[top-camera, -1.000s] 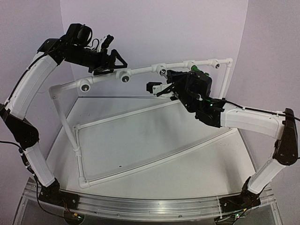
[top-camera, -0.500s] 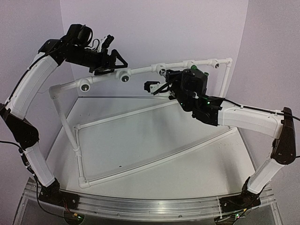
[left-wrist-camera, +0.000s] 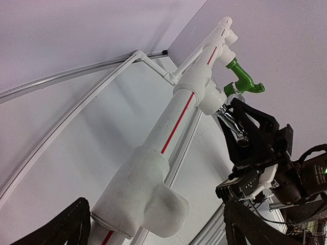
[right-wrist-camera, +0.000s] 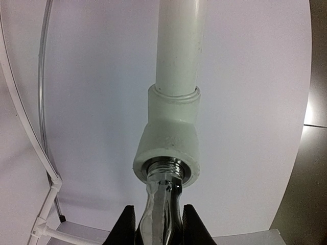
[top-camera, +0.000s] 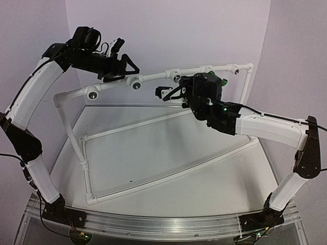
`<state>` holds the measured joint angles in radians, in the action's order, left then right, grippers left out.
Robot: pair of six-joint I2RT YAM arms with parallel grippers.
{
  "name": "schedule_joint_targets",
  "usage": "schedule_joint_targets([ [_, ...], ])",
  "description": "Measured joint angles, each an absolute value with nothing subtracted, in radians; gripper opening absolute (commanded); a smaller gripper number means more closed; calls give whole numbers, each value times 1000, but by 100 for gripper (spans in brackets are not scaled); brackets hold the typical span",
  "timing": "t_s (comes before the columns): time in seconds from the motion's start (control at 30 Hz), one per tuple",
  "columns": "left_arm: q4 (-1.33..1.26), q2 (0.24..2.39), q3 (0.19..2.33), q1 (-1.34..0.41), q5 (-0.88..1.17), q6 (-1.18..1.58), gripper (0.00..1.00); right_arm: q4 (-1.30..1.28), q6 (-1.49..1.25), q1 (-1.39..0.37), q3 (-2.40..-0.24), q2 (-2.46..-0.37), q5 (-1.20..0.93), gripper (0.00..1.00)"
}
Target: Install the water faucets
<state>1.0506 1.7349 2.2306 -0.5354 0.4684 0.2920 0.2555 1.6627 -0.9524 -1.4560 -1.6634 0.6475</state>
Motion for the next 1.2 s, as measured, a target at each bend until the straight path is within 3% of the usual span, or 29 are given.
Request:
schedule_joint_targets([
  [1.2,1020,1731,2217,-529,451,314,90,60,1109,-952,-1586,-1720,655,0],
])
